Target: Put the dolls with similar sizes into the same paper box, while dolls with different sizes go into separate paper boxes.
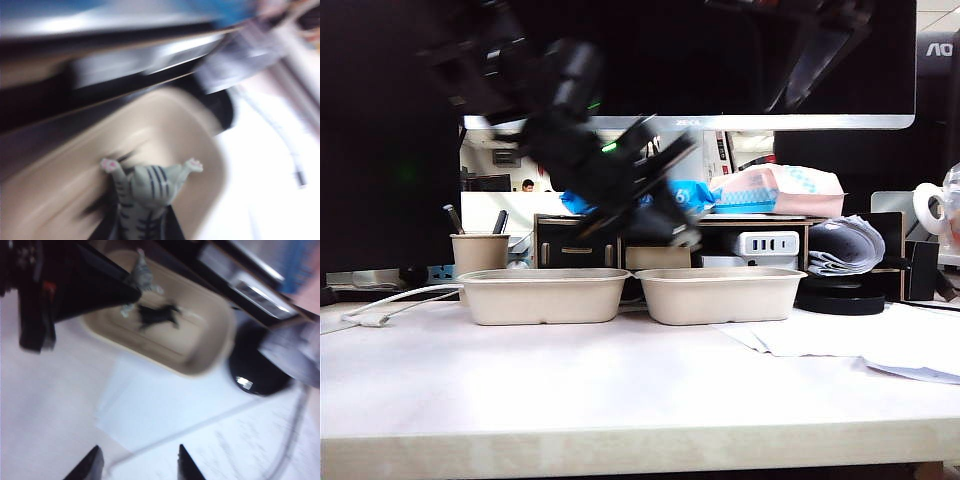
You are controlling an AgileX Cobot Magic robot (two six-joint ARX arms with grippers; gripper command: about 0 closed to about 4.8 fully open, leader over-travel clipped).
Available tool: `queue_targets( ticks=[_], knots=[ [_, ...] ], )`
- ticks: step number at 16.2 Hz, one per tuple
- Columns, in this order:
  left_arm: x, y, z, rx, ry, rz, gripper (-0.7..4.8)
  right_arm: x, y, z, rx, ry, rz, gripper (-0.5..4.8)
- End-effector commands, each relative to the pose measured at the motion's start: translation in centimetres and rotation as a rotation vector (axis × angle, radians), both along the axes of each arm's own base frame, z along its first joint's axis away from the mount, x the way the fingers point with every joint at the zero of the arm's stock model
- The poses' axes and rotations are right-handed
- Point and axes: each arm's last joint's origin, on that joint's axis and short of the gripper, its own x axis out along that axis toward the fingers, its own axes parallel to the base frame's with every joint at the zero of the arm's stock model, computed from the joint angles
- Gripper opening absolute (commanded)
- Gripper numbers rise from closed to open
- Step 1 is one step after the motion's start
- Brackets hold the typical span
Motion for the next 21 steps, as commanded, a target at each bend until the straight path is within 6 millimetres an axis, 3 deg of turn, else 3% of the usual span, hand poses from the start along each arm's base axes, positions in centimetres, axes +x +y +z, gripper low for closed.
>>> queue_targets(
  ticks=[1, 2, 3, 4, 5, 6, 7, 9, 11, 13, 14, 15, 18, 21],
  knots=[
    [-0.2, -1.4, 0.2, 0.022, -0.033, -0.019, 2.70, -0.6, -0.7, 0.9, -0.028, -0.040, -0.034, 1.99],
    [-0.4, -1.6, 0.2, 0.029, -0.032, -0.009, 4.10, -0.8, -0.8, 1.1, -0.025, -0.046, -0.034, 1.99],
    [-0.4, -1.6, 0.1, 0.035, -0.026, -0.005, 4.60, -1.1, -1.0, 1.4, -0.021, -0.055, -0.035, 1.99],
    [-0.4, -1.4, 0.1, 0.041, -0.014, -0.005, 4.52, -1.2, -1.0, 1.5, -0.019, -0.059, -0.035, 1.99],
    [-0.4, -1.4, 0.2, 0.036, -0.006, -0.022, 3.37, -1.3, -1.1, 1.7, -0.017, -0.062, -0.035, 1.98],
    [-0.5, -1.2, 0.5, 0.023, -0.003, -0.046, 1.22, -1.4, -1.1, 1.8, -0.014, -0.064, -0.035, 1.98],
    [-0.6, -1.1, 1.2, 0.011, -0.014, -0.055, -0.04, -1.6, -1.2, 2.0, -0.010, -0.072, -0.035, 1.78],
    [-1.4, -0.4, 3.5, 0.037, -0.040, 0.003, -0.05, -2.6, -1.7, 2.8, 0.001, -0.093, -0.035, -0.10],
    [-3.1, 0.7, 7.5, 0.103, -0.171, 0.035, -0.05, -4.2, -2.5, 4.4, 0.029, -0.146, -0.036, -0.06],
    [-5.8, 2.1, 11.2, 0.157, -0.291, 0.092, -0.05, -6.0, -3.4, 5.9, 0.086, -0.190, -0.012, -0.06],
    [-8.8, 3.8, 13.4, 0.150, -0.385, 0.101, -0.05, -7.9, -4.2, 7.2, 0.144, -0.232, 0.016, -0.06],
    [-9.9, 4.4, 13.9, 0.144, -0.415, 0.091, -0.05, -8.7, -4.5, 7.7, 0.153, -0.254, 0.021, -0.06],
    [-17.0, 7.7, 14.9, 0.089, -0.502, 0.040, -0.05, -13.7, -6.8, 9.3, 0.272, -0.367, 0.087, -0.06],
    [-24.4, 11.3, 16.1, 0.014, -0.620, 0.046, -0.05, -18.3, -9.2, 8.5, 0.334, -0.524, 0.075, -0.06]
  ],
)
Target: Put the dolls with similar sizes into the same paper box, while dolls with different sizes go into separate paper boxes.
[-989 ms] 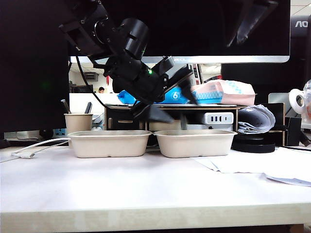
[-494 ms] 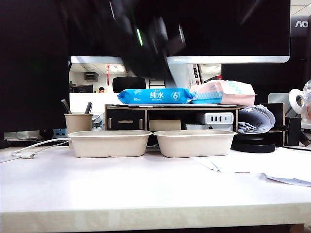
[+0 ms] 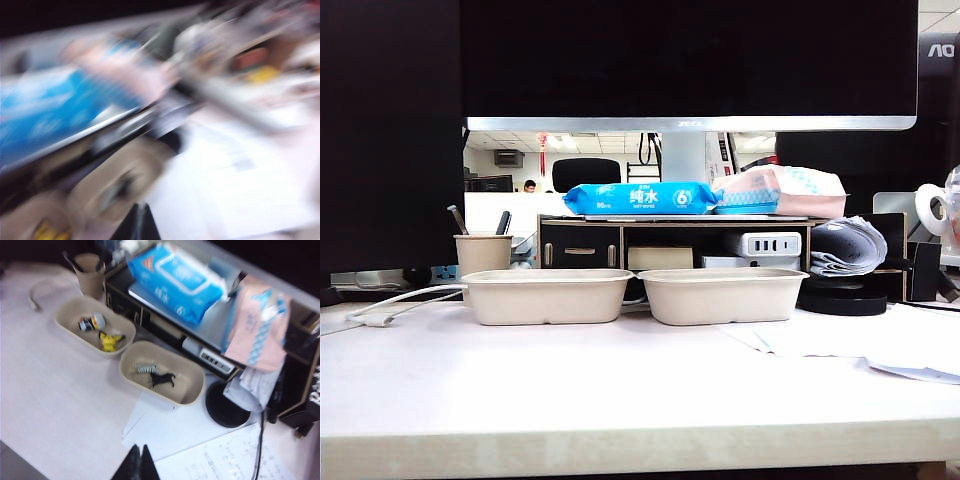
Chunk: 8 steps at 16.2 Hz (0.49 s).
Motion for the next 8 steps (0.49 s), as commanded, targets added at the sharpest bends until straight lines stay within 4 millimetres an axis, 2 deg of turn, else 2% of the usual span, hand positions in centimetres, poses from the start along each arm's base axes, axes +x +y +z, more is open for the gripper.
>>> queue_targets(
  ticks=[1, 4, 8],
  knots=[
    [-4.7, 3.3, 1.5, -0.080, -0.108, 0.048, -0.05, -2.8, -1.4, -0.6, 0.075, -0.144, -0.006, -0.06],
    [-8.9, 7.8, 2.4, -0.121, -0.143, 0.095, -0.04, -5.8, -2.9, -2.5, 0.105, -0.175, -0.003, -0.05],
    [-12.8, 11.8, 2.8, -0.199, -0.212, 0.096, -0.04, -8.9, -4.4, -3.8, 0.090, -0.145, -0.002, -0.05]
  ],
)
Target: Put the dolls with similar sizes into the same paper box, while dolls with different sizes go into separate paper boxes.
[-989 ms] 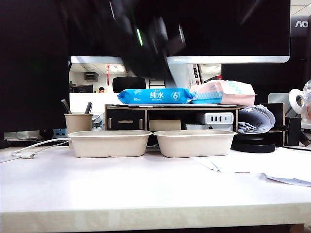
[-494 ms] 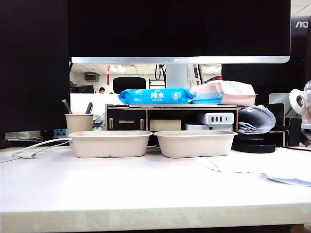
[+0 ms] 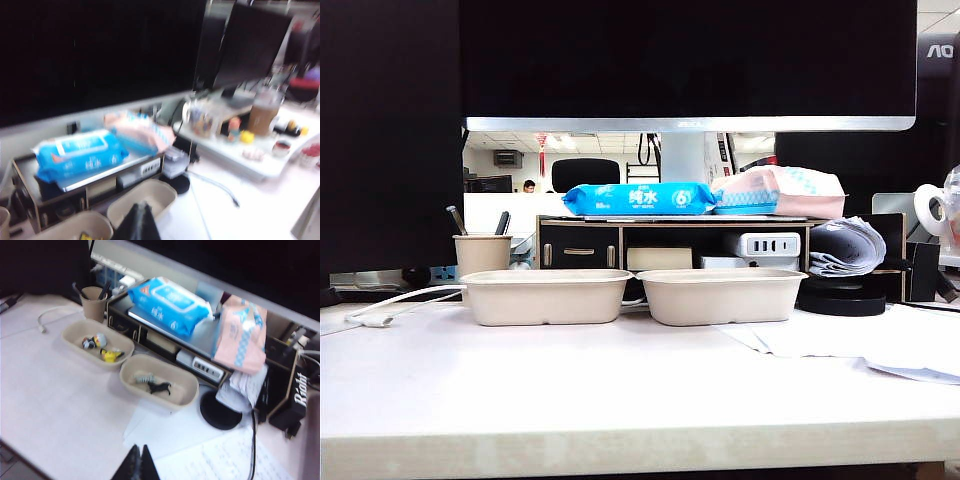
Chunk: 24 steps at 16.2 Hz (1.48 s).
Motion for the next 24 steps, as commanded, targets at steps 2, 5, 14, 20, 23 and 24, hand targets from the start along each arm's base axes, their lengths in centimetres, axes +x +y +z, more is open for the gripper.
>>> queue_targets(
  ticks=[2, 5, 14, 20, 23, 24],
  knots=[
    [-2.9, 3.0, 0.4, -0.095, -0.092, -0.001, -0.04, -2.9, -1.4, -0.5, 0.016, -0.017, 0.003, -0.05],
    [-3.4, 3.6, 0.5, -0.110, -0.114, 0.002, -0.04, -4.0, -2.0, -0.6, 0.036, -0.057, 0.003, -0.05],
    [1.4, 5.2, -7.8, 0.101, -0.091, 0.763, -0.04, -5.0, -2.5, -0.7, 0.052, -0.090, 0.000, -0.05],
    [3.9, 6.3, -18.7, 0.000, 0.072, 0.844, -0.04, -5.0, -2.5, -0.6, 0.052, -0.091, 0.000, -0.05],
    [3.8, 6.7, -20.0, -0.008, 0.073, 0.876, -0.04, -5.0, -2.5, -0.6, 0.052, -0.091, 0.000, -0.05],
    [3.8, 6.6, -20.1, -0.009, 0.065, 0.857, -0.04, -5.1, -2.5, -0.6, 0.052, -0.091, 0.000, -0.05]
  ],
)
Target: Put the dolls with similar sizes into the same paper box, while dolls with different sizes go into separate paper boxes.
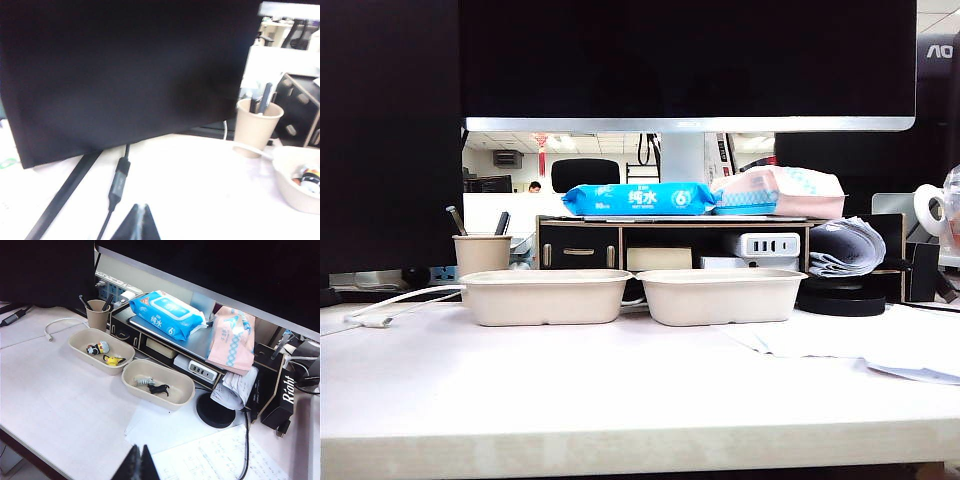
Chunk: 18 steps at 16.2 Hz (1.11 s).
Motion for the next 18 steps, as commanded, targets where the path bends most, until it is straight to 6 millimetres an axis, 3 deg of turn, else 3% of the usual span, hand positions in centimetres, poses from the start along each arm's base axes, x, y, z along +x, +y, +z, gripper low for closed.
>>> queue_targets(
  ticks=[1, 3, 18],
  knots=[
    [-0.02, -0.15, -0.26, -0.002, -0.028, -0.050, -0.04, -0.07, -0.03, 0.20, 0.012, -0.014, -0.001, -0.05],
    [0.18, -0.27, -1.14, -0.004, -0.007, -0.086, -0.04, -0.08, -0.04, 0.20, 0.012, -0.014, -0.001, -0.05],
    [0.21, -0.69, -1.11, 0.030, -0.006, -0.133, -0.04, -0.07, -0.03, 0.20, 0.012, -0.014, -0.001, -0.05]
  ],
)
